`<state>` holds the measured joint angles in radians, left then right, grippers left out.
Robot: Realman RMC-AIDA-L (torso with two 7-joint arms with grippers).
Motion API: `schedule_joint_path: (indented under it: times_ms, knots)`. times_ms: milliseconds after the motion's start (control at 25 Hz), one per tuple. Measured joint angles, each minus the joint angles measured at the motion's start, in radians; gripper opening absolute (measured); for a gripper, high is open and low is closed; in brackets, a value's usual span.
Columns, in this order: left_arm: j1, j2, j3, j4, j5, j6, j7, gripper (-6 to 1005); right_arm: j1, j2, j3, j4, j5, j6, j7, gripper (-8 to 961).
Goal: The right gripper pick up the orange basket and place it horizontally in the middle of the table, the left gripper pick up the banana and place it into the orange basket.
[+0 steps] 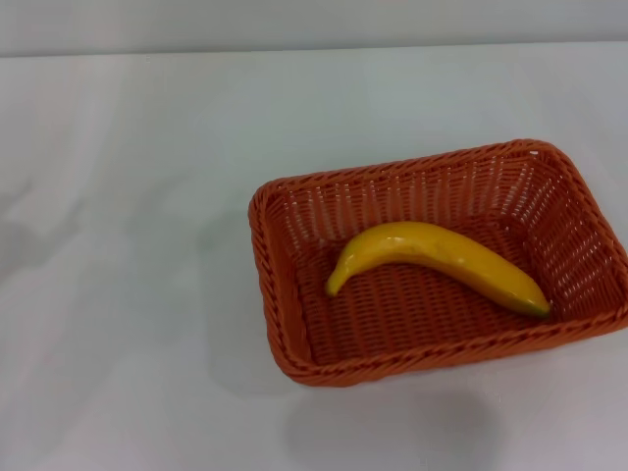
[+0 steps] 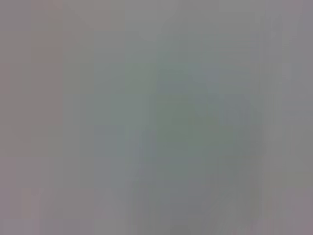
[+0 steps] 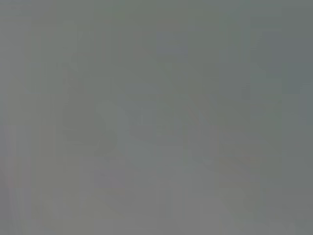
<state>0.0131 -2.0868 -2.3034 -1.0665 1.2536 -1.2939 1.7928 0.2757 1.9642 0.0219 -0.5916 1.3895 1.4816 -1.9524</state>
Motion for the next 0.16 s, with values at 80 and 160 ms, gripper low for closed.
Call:
schedule_joint_path:
  times_ms: [80, 160]
  knots:
    - [0.018, 0.000, -0.017, 0.073, -0.051, -0.003, 0.087, 832, -0.002, 0.019, 0.037, 0.016, 0.000, 0.000, -0.062, 735]
    - [0.029, 0.000, -0.030, 0.120, -0.085, -0.006, 0.142, 832, -0.003, 0.036, 0.073, 0.043, 0.000, -0.001, -0.125, 735]
